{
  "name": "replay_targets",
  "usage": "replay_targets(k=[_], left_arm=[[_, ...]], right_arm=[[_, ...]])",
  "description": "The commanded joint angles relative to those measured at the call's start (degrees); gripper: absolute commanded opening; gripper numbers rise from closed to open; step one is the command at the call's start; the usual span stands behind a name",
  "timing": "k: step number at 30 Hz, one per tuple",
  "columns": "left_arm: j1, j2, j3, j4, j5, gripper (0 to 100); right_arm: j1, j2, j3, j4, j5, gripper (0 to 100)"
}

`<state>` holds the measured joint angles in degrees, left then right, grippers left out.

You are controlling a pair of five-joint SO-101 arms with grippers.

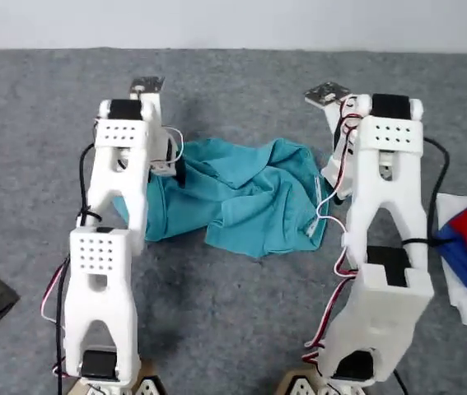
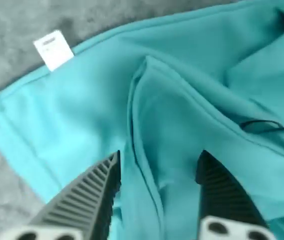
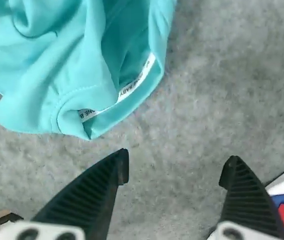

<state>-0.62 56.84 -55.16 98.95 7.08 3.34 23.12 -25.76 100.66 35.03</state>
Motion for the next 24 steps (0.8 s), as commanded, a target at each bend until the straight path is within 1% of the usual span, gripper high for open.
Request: replay_targets(k=[1, 5, 9, 15, 18, 21, 24], left_arm=[[0.0, 2.4, -3.3, 1.7, -0.4, 21], [0.0, 2.6, -3.3, 1.7, -6.2, 10], [0.1, 1.5, -2.9, 1.8, -8.8, 2], [0.2, -5.5, -1.5, 1.8, -8.9, 1], [1.5, -12.2, 5.8, 1.8, -11.3, 1], [2.5, -20.0, 19.3, 1.8, -17.6, 1], [2.5, -28.0, 34.8, 1.8, -25.3, 1]], right_arm=[[0.7, -3.3, -0.3, 2.3, -0.4, 29.6], [0.4, -2.9, -0.3, 2.3, -0.5, 29.6], [0.2, -2.9, -0.3, 2.2, -0.5, 29.6], [0.2, -2.9, -0.3, 2.2, -0.5, 29.6], [0.2, -2.9, -0.3, 2.2, -0.5, 29.6], [0.5, -2.9, -0.3, 2.2, -0.5, 29.6], [0.7, -3.2, -0.3, 2.2, -0.5, 29.6]])
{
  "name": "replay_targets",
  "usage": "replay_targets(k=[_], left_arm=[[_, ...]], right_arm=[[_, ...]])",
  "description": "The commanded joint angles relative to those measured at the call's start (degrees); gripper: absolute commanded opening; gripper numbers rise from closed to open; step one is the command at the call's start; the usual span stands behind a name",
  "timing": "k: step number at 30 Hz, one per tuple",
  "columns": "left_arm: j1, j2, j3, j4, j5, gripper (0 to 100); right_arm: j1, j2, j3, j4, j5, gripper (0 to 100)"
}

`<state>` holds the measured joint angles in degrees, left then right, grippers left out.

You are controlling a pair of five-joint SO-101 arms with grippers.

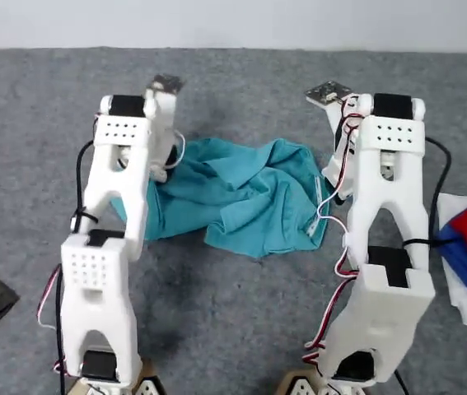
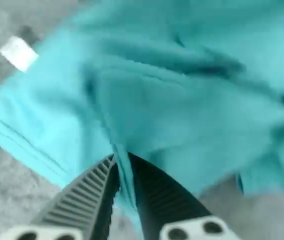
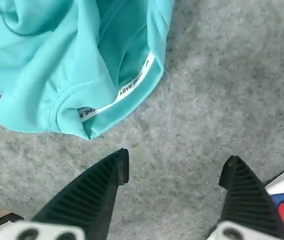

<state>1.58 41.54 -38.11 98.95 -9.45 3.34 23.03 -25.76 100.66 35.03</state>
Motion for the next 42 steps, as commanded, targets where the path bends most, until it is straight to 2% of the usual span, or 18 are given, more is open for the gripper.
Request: replay_targets(k=[1, 5, 12, 16, 19, 23, 32, 38, 42], left_arm=[[0.4, -15.6, 22.7, 1.8, -11.8, 1], [-0.3, -27.3, 39.2, 1.8, -24.4, 1], [-6.5, -48.6, 64.7, 1.8, -42.0, 1], [-8.7, -58.6, 78.7, 1.8, -47.6, 2], [-8.9, -64.0, 85.8, 1.5, -48.0, 6], [-14.1, -68.1, 83.9, 1.6, -45.5, 12], [-24.4, -70.0, 71.3, 1.7, -33.1, 18], [-35.8, -70.2, 65.5, 1.8, -32.6, 18], [-43.2, -70.2, 60.2, 1.8, -32.7, 18]], right_arm=[[0.7, -3.1, -0.3, 2.2, -0.5, 29.6], [0.4, -3.0, -0.3, 2.2, -0.5, 29.6], [0.2, -3.2, -0.3, 2.2, -0.5, 29.6], [0.2, -3.2, -0.3, 2.3, -0.5, 29.6], [0.1, -3.2, -0.3, 2.3, -0.5, 29.6], [-1.2, -3.3, -0.3, 2.3, -0.5, 29.7], [-19.6, -2.7, -0.6, 0.8, -0.7, 29.9], [-27.4, -2.4, -0.6, -5.0, -4.3, 29.9], [-29.1, 2.1, -0.6, -10.5, -4.2, 29.9]])
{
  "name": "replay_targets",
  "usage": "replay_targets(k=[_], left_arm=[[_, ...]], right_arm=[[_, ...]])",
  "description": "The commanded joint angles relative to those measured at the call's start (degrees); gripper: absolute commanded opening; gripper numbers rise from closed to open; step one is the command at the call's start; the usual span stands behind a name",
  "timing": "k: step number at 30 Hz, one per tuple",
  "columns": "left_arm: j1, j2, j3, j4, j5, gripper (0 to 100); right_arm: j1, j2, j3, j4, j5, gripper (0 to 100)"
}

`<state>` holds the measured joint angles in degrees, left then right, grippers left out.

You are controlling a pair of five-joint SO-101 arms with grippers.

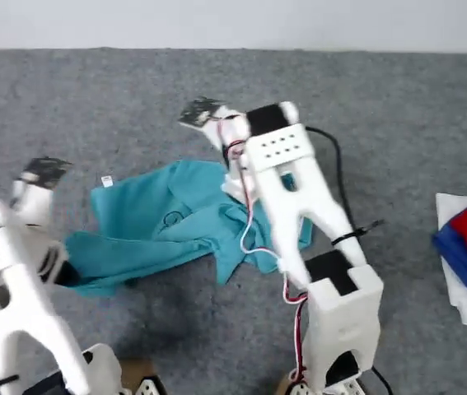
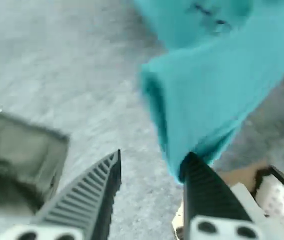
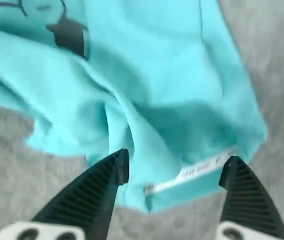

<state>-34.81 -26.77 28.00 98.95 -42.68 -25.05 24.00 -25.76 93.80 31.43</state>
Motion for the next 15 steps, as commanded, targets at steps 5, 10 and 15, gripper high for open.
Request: replay_targets(k=[5, 10, 15], left_arm=[[-13.7, -1.8, -10.2, 1.8, 0.5, 18], [-17.4, -1.8, -10.9, 1.8, 0.5, 18], [-18.2, -1.8, -10.7, 1.8, 0.5, 18]], right_arm=[[0.9, 8.7, -2.9, -4.4, -0.9, 29.7], [-0.2, 10.9, -6.9, 6.5, -0.5, 29.6], [-1.3, 8.8, -6.5, 9.5, 0.6, 29.6]])
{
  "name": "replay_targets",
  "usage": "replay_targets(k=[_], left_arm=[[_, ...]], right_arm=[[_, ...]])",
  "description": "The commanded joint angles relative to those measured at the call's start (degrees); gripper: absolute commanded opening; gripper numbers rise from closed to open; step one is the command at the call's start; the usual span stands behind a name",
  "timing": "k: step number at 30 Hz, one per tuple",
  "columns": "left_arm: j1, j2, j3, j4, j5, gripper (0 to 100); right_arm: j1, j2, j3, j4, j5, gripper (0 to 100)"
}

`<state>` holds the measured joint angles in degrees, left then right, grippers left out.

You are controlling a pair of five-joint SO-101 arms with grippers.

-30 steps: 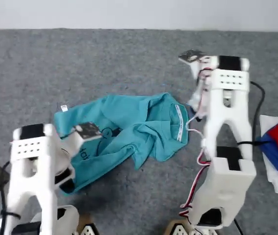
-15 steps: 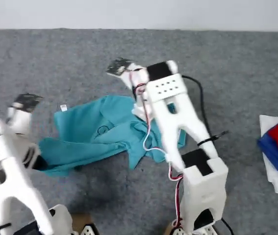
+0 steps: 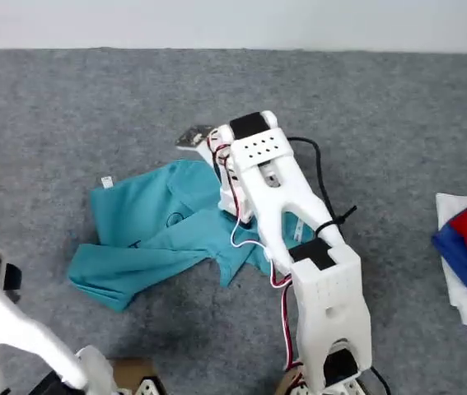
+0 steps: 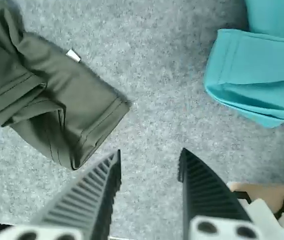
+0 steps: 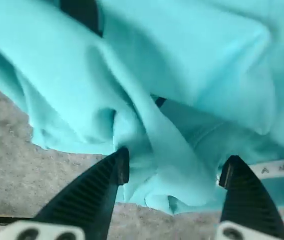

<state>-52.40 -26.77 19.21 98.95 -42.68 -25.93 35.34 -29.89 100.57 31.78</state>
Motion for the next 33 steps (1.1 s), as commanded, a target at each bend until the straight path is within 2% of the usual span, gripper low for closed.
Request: replay_targets(k=[1, 10, 15, 19, 25, 30, 33], left_arm=[[-0.6, -1.8, -1.9, 1.8, 0.5, 18], [-0.5, -1.8, -1.9, 1.8, 0.6, 18], [-0.7, -1.8, -1.9, 1.8, 0.6, 18], [-0.7, -1.8, -1.8, 1.8, 0.6, 18], [-0.7, -1.8, -1.8, 1.8, 0.7, 18], [-1.3, -1.8, -1.8, 1.8, 0.7, 18], [-3.3, -1.8, -1.8, 1.8, 0.7, 18]], right_arm=[[-0.4, -4.1, -1.3, 2.7, 0.2, 29.6], [-7.1, -19.6, 20.5, 2.3, 2.0, 29.6], [-8.3, -29.0, 31.8, 2.1, 2.3, 29.5], [-12.3, -34.2, 40.4, -1.9, 2.4, 29.5], [-20.3, -32.6, 47.0, -11.2, 1.4, 29.5], [-17.5, -26.2, 43.9, -18.7, -2.9, 29.6], [-14.5, -19.8, 40.4, -19.6, -3.3, 29.5]])
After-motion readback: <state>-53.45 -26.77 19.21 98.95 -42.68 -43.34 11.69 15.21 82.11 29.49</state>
